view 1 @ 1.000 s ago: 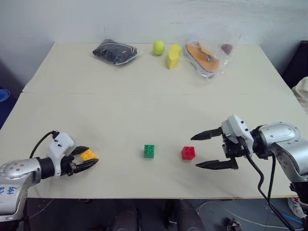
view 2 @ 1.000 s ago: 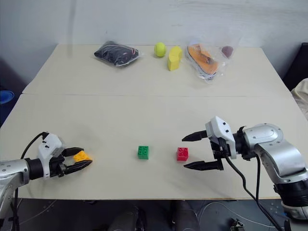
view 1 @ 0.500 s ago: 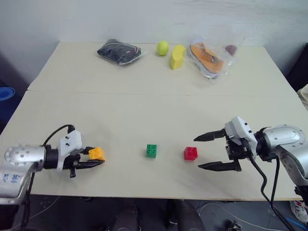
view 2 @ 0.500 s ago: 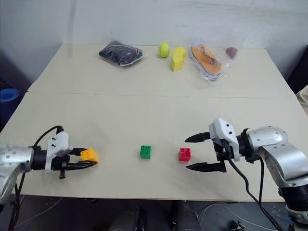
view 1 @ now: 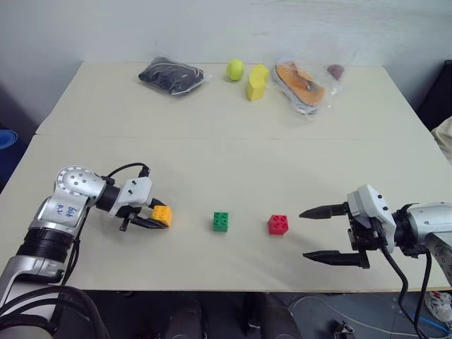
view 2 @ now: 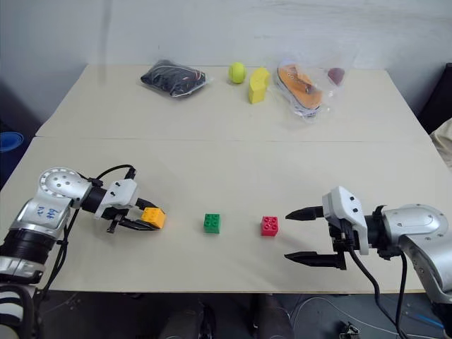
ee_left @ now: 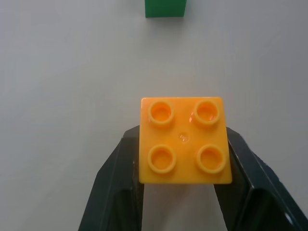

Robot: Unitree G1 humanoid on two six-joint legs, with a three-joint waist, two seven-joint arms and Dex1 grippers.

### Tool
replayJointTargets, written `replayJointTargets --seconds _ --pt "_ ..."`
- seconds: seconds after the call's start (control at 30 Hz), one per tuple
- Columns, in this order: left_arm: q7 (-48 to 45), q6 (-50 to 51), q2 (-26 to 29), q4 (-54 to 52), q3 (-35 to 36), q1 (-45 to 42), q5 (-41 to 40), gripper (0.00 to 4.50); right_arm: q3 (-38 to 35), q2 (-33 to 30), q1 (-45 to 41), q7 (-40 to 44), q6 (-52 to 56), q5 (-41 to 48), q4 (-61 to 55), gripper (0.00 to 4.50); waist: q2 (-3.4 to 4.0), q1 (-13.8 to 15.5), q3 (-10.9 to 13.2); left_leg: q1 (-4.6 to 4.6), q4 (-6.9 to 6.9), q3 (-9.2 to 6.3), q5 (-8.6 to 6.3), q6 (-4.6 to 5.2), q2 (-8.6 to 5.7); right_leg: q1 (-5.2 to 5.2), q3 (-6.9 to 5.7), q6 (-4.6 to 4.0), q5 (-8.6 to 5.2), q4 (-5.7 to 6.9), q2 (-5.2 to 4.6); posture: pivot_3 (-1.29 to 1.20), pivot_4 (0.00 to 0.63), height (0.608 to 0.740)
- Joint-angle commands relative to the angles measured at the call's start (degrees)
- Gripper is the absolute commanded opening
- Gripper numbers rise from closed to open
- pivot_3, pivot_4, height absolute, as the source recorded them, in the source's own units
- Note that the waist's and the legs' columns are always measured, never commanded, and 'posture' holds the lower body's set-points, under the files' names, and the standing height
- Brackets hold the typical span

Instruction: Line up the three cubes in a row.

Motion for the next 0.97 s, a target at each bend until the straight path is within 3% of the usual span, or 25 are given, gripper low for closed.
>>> replayJointTargets --seconds 0.03,0.2,0.5,0.63,0.77,0.97 --pt "-0.51 -2.72 -0.90 2.36 -0.46 -1.78 1.26 1.52 -2.61 -1.39 0.80 -0.24 -0.10 0.96 -1.48 4.50 0.00 0.02 0.00 0.00 0.01 0.00 -0.01 0.02 -0.01 0.01 0.02 0.02 0.01 0.00 -0.01 0.00 0.150 0.740" --pt "-0.26 -4.17 -2.09 5.12 -0.64 -2.81 2.04 1.52 -2.53 -1.32 0.71 -0.61 -0.27 0.74 -1.20 4.50 0.00 -0.06 0.00 0.00 0.05 -0.01 -0.01 0.02 0.00 0.01 0.01 0.03 0.01 0.01 0.00 0.00 0.150 0.740" --pt "-1.03 -1.48 1.48 1.59 1.85 -0.38 0.01 4.38 -1.01 -1.05 -1.22 -0.58 -1.87 -0.67 1.32 4.50 0.00 -0.21 0.00 0.00 0.07 -0.02 -0.01 0.02 0.01 0.01 0.01 0.03 0.02 0.01 -0.01 0.00 0.150 0.740" --pt "-0.83 11.88 10.31 -10.84 10.50 5.86 -7.54 4.47 -2.39 -2.35 -1.56 1.49 -4.13 -1.89 4.67 4.50 -0.08 -0.64 0.06 -0.02 0.06 -0.01 -0.02 0.01 0.08 -0.04 0.04 0.02 0.01 0.01 0.02 0.00 0.150 0.740" --pt "-3.01 24.74 21.64 -23.43 24.93 19.25 -16.12 4.47 -4.72 -5.49 -2.32 5.36 -6.71 -2.94 11.20 4.50 -0.10 -0.77 0.08 -0.05 0.03 -0.02 -0.03 0.00 0.12 -0.05 0.07 0.02 0.01 -0.01 0.01 0.00 0.150 0.740" --pt "-2.64 33.90 26.18 -31.06 40.74 30.61 -22.20 4.47 -5.00 -8.39 -3.52 10.36 -9.96 -4.57 21.20 4.50 0.05 0.28 0.16 0.06 0.05 -0.08 -0.05 0.07 0.00 0.09 0.06 0.02 0.00 -0.05 -0.17 0.00 0.150 0.740"
